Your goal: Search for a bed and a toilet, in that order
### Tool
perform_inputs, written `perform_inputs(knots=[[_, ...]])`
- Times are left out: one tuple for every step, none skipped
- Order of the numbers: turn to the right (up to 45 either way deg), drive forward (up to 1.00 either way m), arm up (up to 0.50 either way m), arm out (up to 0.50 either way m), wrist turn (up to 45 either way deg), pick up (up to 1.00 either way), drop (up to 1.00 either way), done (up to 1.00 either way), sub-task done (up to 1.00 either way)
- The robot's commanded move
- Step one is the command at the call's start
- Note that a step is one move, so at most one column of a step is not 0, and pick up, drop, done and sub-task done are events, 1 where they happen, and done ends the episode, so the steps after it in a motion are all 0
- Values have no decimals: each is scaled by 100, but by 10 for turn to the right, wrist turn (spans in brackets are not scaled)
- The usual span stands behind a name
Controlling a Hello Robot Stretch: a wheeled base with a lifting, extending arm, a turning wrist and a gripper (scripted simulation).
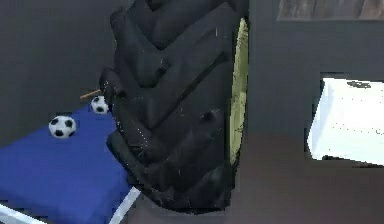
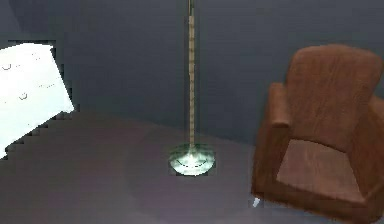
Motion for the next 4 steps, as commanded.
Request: perform_inputs(knots=[[-210,0,0,0,0,0,0,0,0],[0,0,0,0,0,0,0,0,100],[-450,0,0,0,0,0,0,0,0],[-450,0,0,0,0,0,0,0,0]])
